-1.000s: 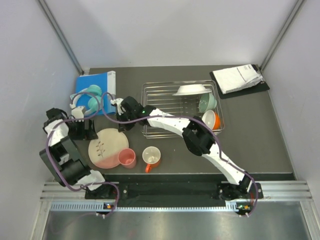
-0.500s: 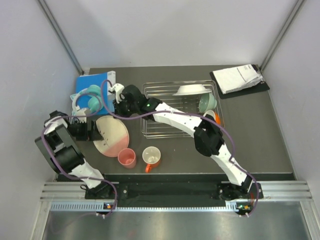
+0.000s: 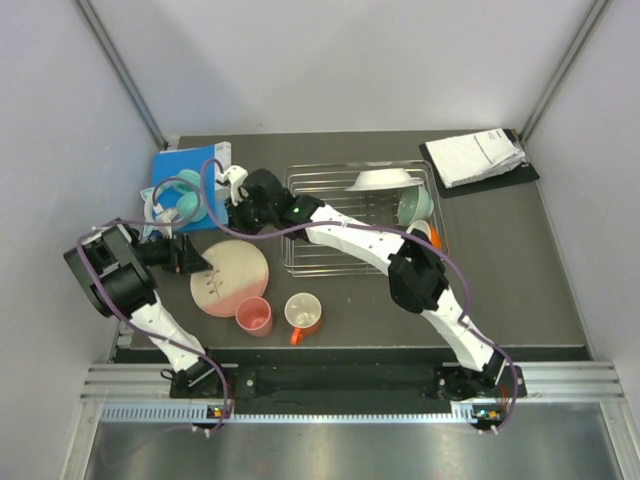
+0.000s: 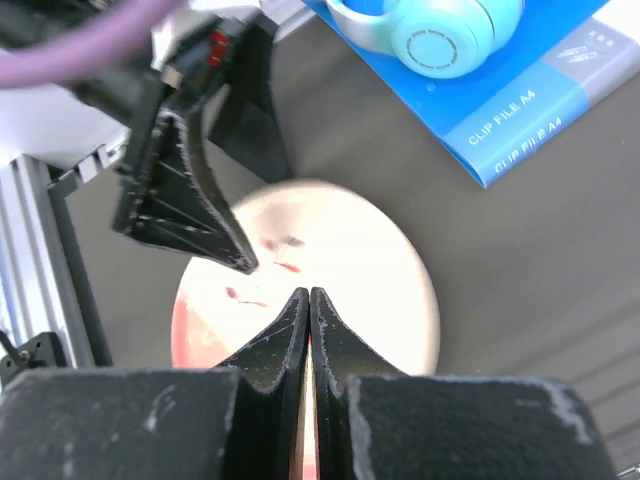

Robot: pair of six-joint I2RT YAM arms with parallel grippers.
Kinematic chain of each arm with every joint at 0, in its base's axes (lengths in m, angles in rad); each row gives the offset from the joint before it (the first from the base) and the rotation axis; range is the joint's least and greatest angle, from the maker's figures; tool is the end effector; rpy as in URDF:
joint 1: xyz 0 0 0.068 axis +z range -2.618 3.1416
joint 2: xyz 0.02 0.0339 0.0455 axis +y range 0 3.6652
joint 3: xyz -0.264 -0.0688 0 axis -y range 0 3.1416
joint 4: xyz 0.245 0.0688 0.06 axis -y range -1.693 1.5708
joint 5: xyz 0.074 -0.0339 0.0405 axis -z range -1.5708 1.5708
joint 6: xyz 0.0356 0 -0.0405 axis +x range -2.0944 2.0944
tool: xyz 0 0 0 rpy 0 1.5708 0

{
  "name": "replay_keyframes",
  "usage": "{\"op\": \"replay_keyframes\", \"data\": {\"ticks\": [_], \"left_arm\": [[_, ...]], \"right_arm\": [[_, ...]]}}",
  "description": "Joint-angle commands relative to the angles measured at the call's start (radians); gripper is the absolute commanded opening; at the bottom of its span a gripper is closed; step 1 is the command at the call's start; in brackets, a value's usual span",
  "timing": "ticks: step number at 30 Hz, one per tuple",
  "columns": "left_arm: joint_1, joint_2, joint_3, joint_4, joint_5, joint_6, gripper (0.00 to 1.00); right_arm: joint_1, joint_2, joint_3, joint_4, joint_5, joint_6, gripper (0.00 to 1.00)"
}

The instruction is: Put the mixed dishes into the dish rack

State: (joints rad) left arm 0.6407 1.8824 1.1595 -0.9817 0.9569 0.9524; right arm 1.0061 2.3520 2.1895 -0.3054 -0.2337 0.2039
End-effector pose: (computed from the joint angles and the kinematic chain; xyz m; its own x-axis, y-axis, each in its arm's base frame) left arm 0.2673 0.1630 0.1540 -0.8124 -0.0203 -0.5827 0.3971 0.7126 -0.5783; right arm 0.2897 0.4727 0.2715 -0.4252 -0.3030 -0.8529 -0.8642 0.4160 0.2830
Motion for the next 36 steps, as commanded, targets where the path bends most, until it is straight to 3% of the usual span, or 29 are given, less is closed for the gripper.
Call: {"op": "replay_keyframes", "data": {"ticks": [1,4,10,13,15,16,17,19,20,26,36], "left_arm": [[0.001,0.053,0.078,-0.136,0.124,0.155,0.99],[-0.001,0.093,0.112,-0.208,0.155,0.236,0.99],[-0.007,0.181,0.187,-0.311,0.145,0.306,0.88],[-0.006,0.164,0.183,-0.266,0.077,0.228,0.76],[-0.003,0.126,0.16,-0.221,-0.006,0.195,0.68],[0.002,0.106,0.148,-0.212,-0.039,0.18,0.68],[0.007,0.078,0.131,-0.206,-0.065,0.18,0.7],[0.02,0.0,0.085,-0.195,-0.148,0.177,0.91],[0.023,-0.028,0.071,-0.196,-0.173,0.181,0.93],[0.025,-0.164,-0.061,-0.134,-0.264,0.164,0.94],[-0.007,-0.02,0.054,0.015,-0.222,0.005,0.93]], "right_arm": [[0.015,-0.008,0.069,0.06,-0.018,-0.004,0.0],[0.014,-0.002,0.069,0.063,-0.019,0.002,0.0],[0.014,0.01,0.069,0.043,-0.015,-0.014,0.0],[0.009,0.01,0.039,0.017,0.013,-0.023,0.0],[0.003,0.026,0.041,-0.007,0.02,-0.012,0.09],[0.002,0.038,0.053,-0.026,0.023,-0.014,0.18],[0.002,0.049,0.059,-0.05,0.028,-0.017,0.34],[0.003,0.072,0.062,-0.055,0.031,-0.024,0.44],[0.003,0.078,0.064,-0.057,0.03,-0.024,0.48],[0.011,0.109,0.07,-0.043,0.022,-0.023,0.48],[0.042,0.063,-0.002,-0.026,0.054,-0.075,0.46]]}}
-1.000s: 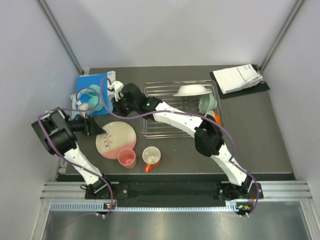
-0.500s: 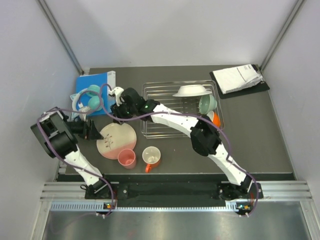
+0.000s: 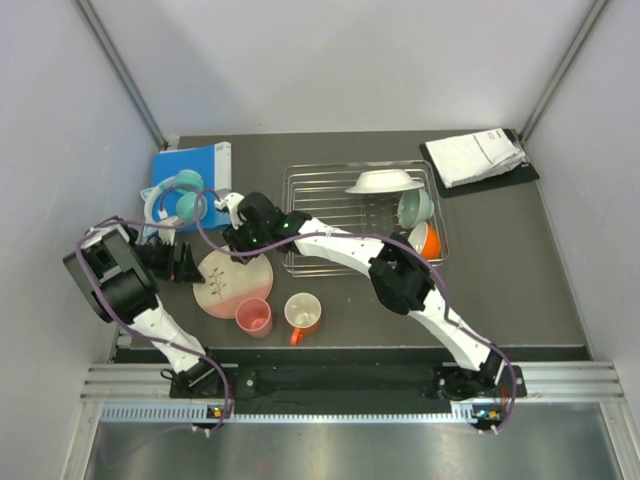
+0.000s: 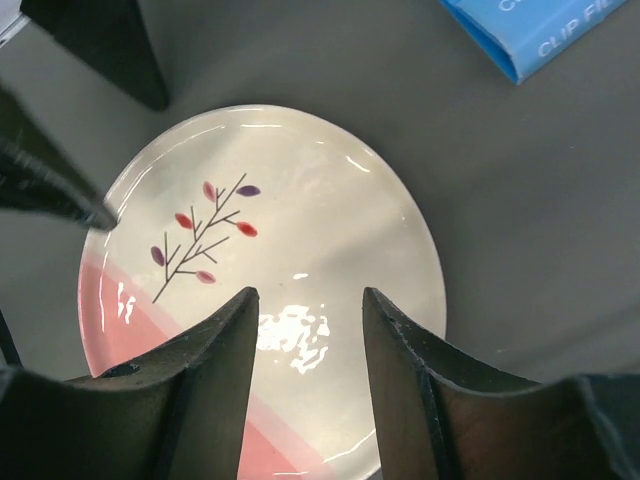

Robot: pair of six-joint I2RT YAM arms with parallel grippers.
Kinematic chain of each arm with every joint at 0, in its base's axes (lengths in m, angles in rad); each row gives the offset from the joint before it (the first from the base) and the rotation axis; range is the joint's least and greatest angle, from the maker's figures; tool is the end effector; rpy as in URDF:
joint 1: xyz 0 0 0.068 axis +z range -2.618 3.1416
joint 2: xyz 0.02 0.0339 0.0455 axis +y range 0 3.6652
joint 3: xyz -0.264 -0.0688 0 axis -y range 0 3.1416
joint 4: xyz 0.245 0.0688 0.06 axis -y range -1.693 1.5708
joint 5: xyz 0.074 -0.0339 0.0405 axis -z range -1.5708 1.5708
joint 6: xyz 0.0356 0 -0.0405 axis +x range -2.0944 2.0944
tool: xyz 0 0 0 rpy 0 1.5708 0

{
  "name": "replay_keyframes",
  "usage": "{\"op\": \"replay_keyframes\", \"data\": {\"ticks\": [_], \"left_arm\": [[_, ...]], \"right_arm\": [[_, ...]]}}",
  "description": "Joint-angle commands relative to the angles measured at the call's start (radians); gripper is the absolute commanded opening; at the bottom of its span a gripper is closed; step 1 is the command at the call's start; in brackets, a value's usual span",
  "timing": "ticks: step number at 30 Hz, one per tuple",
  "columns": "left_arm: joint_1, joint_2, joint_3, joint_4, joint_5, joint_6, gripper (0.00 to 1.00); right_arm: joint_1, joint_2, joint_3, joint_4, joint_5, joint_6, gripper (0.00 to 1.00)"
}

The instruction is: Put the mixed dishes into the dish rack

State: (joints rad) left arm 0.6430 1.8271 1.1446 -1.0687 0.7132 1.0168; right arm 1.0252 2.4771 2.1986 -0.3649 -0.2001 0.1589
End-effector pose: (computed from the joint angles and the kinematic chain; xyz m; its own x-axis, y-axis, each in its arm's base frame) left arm 0.2515 0.1593 0.1616 -0.8797 0.1445 -0.4530 0.3816 0.7830 -0.4912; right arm 0.2882 0.4884 0.2013 -0.4530 -0.4474 -0.7711 -0.8594 0.4491 0.2443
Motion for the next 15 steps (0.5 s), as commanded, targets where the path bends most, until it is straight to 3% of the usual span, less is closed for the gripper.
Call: {"op": "replay_keyframes", "data": {"ticks": [1,10,15], "left_arm": [[-0.012,0.043,0.073,0.116,0.023,-0.076,0.93],[-0.124,0.147,0.086,0.153,0.02,-0.115,0.82],[-0.167,0.184,0.086,0.203,-0.015,-0.155,0.81]], "right_arm": [[0.022,-0.066,-0.011,0.034,0.027,-0.032,0.46],[0.022,-0.081,-0.005,0.001,0.094,-0.054,0.47],[0.022,-0.086,-0.011,-0.009,0.094,-0.064,0.46]]}}
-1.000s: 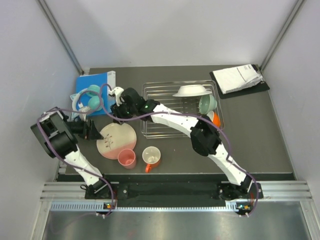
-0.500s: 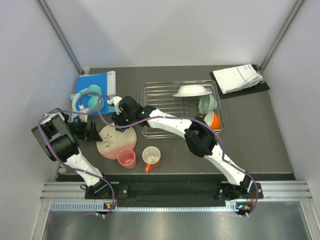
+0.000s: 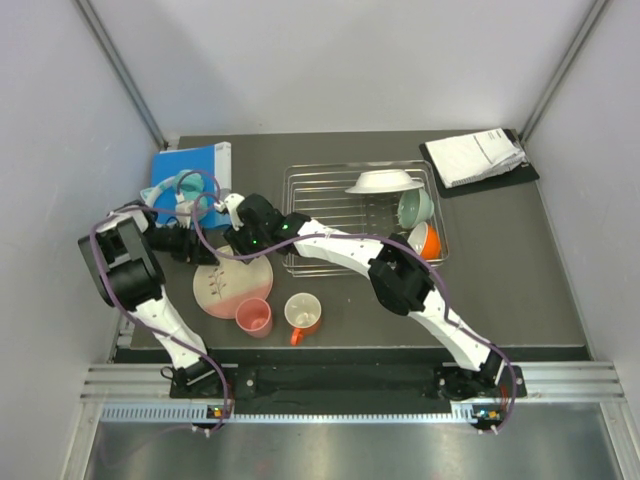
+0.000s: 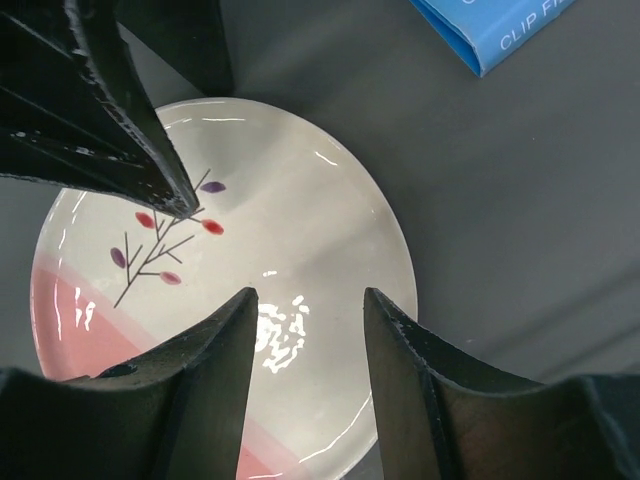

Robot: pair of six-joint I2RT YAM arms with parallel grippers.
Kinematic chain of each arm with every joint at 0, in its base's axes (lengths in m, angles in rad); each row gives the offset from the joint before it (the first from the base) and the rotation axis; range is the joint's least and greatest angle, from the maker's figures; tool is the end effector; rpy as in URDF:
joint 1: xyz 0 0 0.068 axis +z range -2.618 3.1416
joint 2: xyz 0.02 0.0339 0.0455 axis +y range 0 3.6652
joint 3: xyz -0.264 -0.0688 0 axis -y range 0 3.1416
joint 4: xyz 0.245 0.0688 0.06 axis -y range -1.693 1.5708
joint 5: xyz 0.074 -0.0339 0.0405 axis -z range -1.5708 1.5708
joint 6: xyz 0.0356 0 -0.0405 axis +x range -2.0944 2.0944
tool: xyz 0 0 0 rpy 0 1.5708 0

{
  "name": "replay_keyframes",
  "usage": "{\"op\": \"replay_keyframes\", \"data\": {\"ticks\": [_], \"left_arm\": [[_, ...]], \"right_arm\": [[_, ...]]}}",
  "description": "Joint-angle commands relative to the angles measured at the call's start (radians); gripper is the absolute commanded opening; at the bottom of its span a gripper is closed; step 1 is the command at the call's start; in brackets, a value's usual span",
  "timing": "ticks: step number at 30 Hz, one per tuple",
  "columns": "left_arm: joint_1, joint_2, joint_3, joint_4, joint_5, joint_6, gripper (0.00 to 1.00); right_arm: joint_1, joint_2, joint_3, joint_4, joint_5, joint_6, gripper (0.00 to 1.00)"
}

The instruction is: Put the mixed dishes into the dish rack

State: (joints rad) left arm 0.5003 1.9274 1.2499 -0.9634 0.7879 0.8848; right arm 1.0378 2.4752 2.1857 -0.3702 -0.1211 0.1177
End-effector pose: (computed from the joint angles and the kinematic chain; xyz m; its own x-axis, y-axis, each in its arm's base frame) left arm 0.3049 0.1379 0.1552 -0.8500 0.1574 -0.5028 0.4354 0.7472 -0.5021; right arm 0.2838 0.4895 0.1972 -0.4154 -0.4746 -0.7760 -0.8607 0.4812 0.1663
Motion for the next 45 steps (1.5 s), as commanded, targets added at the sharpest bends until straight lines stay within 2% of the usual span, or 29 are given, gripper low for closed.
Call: {"op": "replay_keyframes", "data": {"ticks": [1,4,6,7,9,11,14,15,16,17,21,27,32,35,37,45], "left_arm": [[-0.025,0.088,-0.015,0.103,-0.096,-0.029,0.81],[-0.023,0.097,-0.015,0.115,-0.116,-0.032,0.74],[-0.025,0.094,-0.027,0.136,-0.144,-0.03,0.56],[-0.025,0.093,-0.035,0.143,-0.154,-0.027,0.51],[-0.028,0.094,-0.053,0.156,-0.177,-0.017,0.45],[-0.034,0.096,-0.07,0.17,-0.194,-0.017,0.44],[-0.04,0.094,-0.078,0.189,-0.222,-0.017,0.35],[-0.043,0.091,-0.078,0.193,-0.242,-0.014,0.27],[-0.045,0.088,-0.078,0.198,-0.254,-0.015,0.07],[-0.045,0.07,-0.081,0.199,-0.263,-0.018,0.0],[-0.046,-0.014,-0.083,0.196,-0.282,0.0,0.0],[-0.046,-0.142,0.012,0.094,-0.259,0.025,0.0],[-0.062,-0.214,0.108,0.002,-0.254,0.054,0.0],[-0.085,-0.261,0.147,-0.034,-0.236,0.066,0.0],[-0.109,-0.306,0.155,-0.037,-0.228,0.069,0.0],[-0.157,-0.39,0.103,0.006,-0.202,0.074,0.0]], "right_arm": [[0.01,-0.084,0.002,-0.001,0.014,-0.023,0.46],[0.01,-0.09,-0.003,0.005,0.012,-0.024,0.46],[0.008,-0.091,-0.003,0.005,0.014,-0.024,0.46],[0.007,-0.093,-0.004,0.007,0.014,-0.021,0.46],[0.007,-0.096,-0.006,0.007,0.014,-0.018,0.45],[0.004,-0.101,-0.006,0.01,0.012,-0.016,0.44],[0.002,-0.101,-0.007,0.008,0.012,-0.013,0.43],[0.001,-0.102,-0.007,0.01,0.012,-0.015,0.43],[0.002,-0.102,-0.007,0.007,0.012,-0.015,0.43],[-0.001,-0.102,-0.009,0.007,0.014,-0.018,0.43],[-0.013,-0.111,-0.007,0.007,0.0,-0.026,0.49],[-0.05,-0.163,-0.073,0.063,-0.07,-0.059,0.58],[-0.1,-0.197,-0.147,0.148,-0.228,-0.066,0.6],[-0.131,-0.2,-0.196,0.253,-0.327,-0.024,0.62],[-0.145,-0.185,-0.201,0.313,-0.357,-0.016,0.66],[-0.157,-0.119,-0.179,0.419,-0.485,-0.004,0.72]]}}
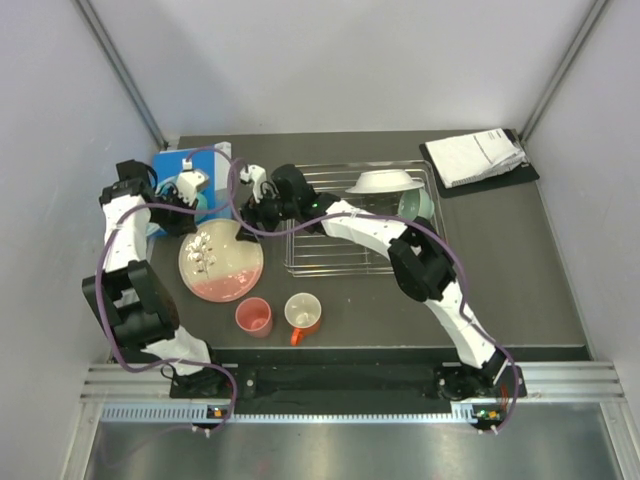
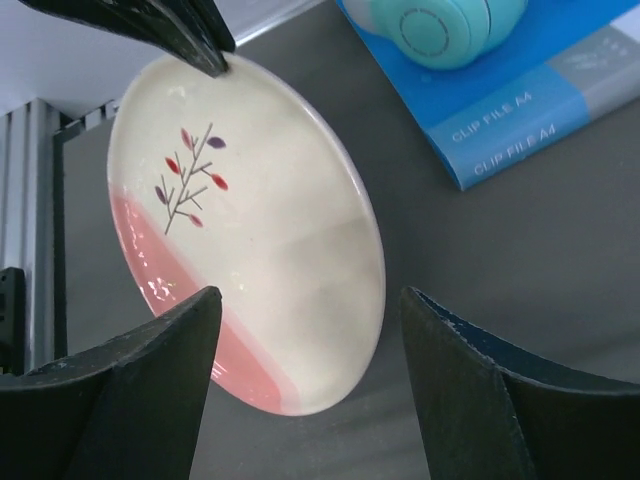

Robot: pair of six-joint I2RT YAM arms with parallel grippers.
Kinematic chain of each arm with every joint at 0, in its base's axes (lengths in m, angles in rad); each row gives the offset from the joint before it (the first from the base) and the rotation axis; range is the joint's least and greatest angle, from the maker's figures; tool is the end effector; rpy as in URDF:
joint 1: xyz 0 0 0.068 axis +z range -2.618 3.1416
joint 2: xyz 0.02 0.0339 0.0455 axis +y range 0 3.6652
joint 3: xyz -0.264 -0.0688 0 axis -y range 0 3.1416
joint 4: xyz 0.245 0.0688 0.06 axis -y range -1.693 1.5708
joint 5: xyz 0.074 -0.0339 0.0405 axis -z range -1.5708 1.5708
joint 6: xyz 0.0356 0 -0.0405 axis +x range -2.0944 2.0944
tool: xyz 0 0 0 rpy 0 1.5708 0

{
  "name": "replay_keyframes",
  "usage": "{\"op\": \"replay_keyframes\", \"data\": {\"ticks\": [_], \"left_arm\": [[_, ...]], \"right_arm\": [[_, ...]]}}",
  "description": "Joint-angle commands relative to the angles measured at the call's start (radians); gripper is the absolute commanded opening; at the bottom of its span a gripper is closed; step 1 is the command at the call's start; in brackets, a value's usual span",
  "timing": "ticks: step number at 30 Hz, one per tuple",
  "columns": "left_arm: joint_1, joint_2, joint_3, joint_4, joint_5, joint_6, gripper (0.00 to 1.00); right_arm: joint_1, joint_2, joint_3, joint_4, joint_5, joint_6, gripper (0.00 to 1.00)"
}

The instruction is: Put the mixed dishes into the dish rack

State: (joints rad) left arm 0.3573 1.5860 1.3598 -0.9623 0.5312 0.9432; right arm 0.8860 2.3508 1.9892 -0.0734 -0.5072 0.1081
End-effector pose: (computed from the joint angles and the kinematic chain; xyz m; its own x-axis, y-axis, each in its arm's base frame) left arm 0.3017 0.0934 0.2839 -0.6112 0.5168 -0.5995 0.6305 0.7758 0.0260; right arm 0.3354 0.4380 0.2263 -0.3681 -0.3017 -0.8795 -0.9213 0.2457 0.3013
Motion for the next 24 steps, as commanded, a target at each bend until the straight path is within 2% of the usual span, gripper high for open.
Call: {"op": "replay_keyframes", "data": {"ticks": [1,9,19,24], "left_arm": [[-0.017,-0.049,-0.011,0.001,0.053,0.02,0.0],[-0.017,-0.055,-0.025,0.005,0.05,0.04,0.0],[-0.017,-0.067,-0.011,0.002,0.067,0.051,0.0],[-0.02,-0.072,-0.008,0.014,0.087,0.054,0.0]], "right_arm": [[-0.004,0.014,0.013,0.127,-0.105,0.002,0.72],[-0.007,0.034,-0.01,0.152,-0.129,-0.099,0.76],[-0.039,0.137,0.071,0.187,-0.168,-0.073,0.86],[-0.039,0.165,0.083,0.227,-0.247,-0.033,0.86]]}}
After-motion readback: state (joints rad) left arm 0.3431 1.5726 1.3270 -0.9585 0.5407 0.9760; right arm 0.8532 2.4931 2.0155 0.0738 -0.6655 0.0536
